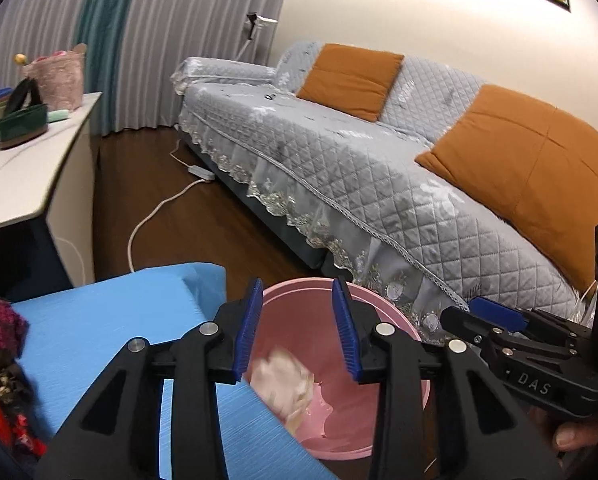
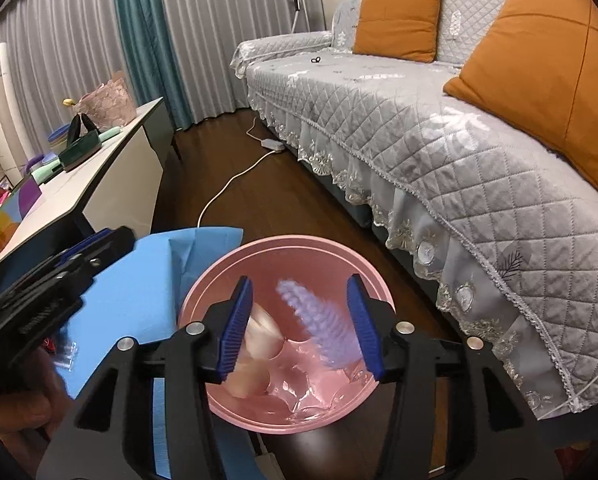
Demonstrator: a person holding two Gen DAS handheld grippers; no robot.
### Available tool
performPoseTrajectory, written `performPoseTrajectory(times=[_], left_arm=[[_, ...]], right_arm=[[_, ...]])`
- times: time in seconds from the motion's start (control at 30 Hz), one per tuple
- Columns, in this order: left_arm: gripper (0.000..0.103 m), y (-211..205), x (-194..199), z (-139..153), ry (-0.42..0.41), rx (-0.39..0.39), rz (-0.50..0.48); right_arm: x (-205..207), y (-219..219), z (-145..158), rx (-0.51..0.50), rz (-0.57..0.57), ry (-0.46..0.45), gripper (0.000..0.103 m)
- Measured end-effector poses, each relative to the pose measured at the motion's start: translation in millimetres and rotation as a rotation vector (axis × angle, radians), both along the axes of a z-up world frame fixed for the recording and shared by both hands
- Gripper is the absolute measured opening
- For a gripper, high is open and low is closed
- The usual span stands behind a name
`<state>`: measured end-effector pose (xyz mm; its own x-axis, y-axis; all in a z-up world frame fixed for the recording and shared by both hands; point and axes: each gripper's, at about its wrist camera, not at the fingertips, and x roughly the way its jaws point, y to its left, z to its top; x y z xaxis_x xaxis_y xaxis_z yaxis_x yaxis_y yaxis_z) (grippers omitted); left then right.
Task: Collect trash
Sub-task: 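Open the left tool and the right tool over the pink bin, dropping both items, then return both tools to the table and grasp the blue plastic bag with the right tool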
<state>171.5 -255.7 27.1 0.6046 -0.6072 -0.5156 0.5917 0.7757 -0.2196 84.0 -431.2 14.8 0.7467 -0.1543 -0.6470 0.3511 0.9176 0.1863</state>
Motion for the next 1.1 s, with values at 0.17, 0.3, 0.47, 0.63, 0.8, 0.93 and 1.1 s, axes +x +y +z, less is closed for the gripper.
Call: performPoseTrajectory(times=[0.17, 0.3, 0.47, 0.63, 0.8, 0.93, 1.1], left_arm=[[0.035, 25, -17, 21, -0.031, 0.004, 0.039], [0.037, 51, -31, 40, -0.056, 0.008, 0.086], [0.047, 87, -54, 61, -0.089, 0.021, 0.143], [0.052, 125, -74, 75, -0.111, 0.037, 0.202], [0.053, 166, -89, 80, -0.112, 0.05, 0.275], [0.055, 196, -97, 77, -0.121, 0.065, 0.344], [0.055, 237, -110, 64, -0.147, 0.111, 0.467]], right_arm=[[-5, 12, 16, -0.018, 0.016, -0.032, 0.051], [-9, 28, 30, -0.033, 0.051, -0.065, 0.064], [-16, 60, 49, -0.078, 0.106, -0.102, 0.093], [-23, 93, 65, -0.108, 0.166, -0.123, 0.098], [-28, 114, 70, -0.096, 0.213, -0.111, 0.098], [-30, 134, 70, -0.123, 0.264, -0.102, 0.098], [-31, 150, 69, -0.122, 0.292, -0.1, 0.094]])
